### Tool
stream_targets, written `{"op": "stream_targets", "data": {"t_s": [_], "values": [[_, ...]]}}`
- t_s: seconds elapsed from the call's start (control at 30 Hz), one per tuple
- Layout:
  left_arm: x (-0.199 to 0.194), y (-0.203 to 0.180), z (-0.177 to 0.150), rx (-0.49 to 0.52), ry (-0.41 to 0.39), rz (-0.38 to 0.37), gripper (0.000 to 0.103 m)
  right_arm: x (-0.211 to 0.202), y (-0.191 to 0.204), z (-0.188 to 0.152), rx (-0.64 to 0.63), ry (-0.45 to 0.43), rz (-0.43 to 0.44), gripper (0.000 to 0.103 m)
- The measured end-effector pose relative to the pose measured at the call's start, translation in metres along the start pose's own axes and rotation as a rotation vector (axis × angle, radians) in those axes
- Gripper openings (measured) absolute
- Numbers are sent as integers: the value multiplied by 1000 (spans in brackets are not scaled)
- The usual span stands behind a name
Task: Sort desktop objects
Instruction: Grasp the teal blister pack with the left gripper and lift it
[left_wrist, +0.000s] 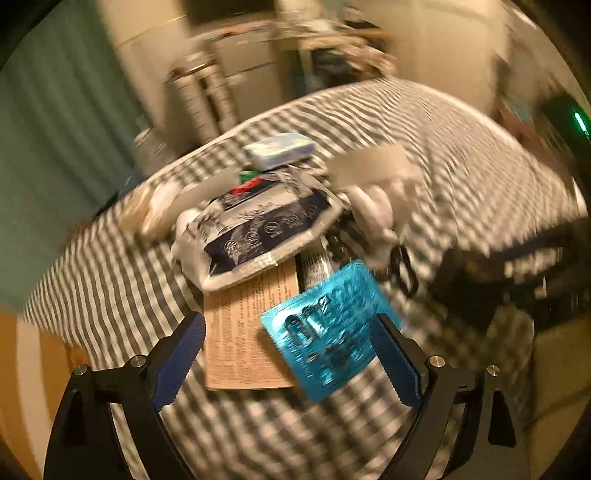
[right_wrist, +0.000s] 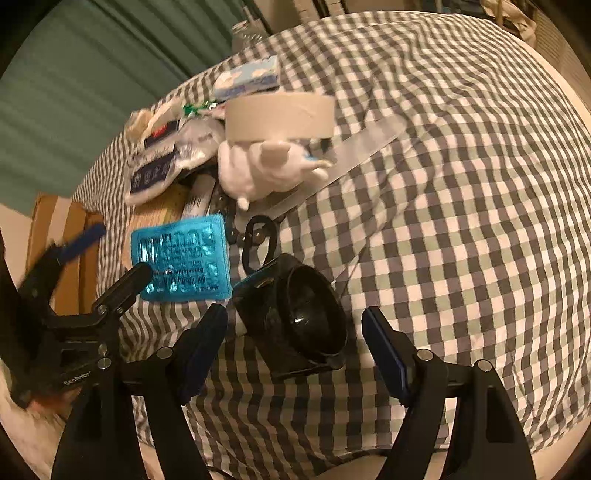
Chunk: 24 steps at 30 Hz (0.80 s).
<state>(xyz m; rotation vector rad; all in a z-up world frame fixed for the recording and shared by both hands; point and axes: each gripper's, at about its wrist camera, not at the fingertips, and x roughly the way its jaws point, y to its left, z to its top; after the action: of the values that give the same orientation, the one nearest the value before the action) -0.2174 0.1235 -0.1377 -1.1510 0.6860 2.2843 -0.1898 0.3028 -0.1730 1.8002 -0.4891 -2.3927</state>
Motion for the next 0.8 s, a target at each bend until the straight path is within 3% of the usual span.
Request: {"op": "stream_targets", "data": {"t_s": [0.07, 0.2, 0.23, 0.27, 0.3, 0.5, 0.67, 0.73, 0.77, 0.8], "values": [[3, -3, -3, 81, 6, -34, 93, 11, 9, 2, -39, 51, -31, 76], [4, -8, -5, 127, -17, -105, 93, 42, 19, 8, -85, 168, -117, 76], [4, -10, -4, 130, -19, -124, 93, 43, 20, 10, -96, 160, -136, 72], [5, -12, -2, 137, -19, -142, 93, 43, 21, 11, -101, 148, -162, 59], [5, -17, 0, 148, -21, -150, 93, 43, 20, 11, -95, 139, -167, 58], [9, -49, 10, 365, -49, -199, 93, 25, -19, 14, 91, 62, 32, 53], [36, -75, 6, 605, 21, -186, 93, 26, -16, 12, 71, 57, -2, 53], [49, -76, 8, 632, 57, -190, 92, 27, -18, 13, 75, 60, 7, 53], [53, -75, 9, 630, 69, -212, 88, 28, -20, 13, 81, 62, 15, 53], [52, -73, 10, 627, 60, -230, 73, 28, -22, 13, 88, 63, 21, 53]]}}
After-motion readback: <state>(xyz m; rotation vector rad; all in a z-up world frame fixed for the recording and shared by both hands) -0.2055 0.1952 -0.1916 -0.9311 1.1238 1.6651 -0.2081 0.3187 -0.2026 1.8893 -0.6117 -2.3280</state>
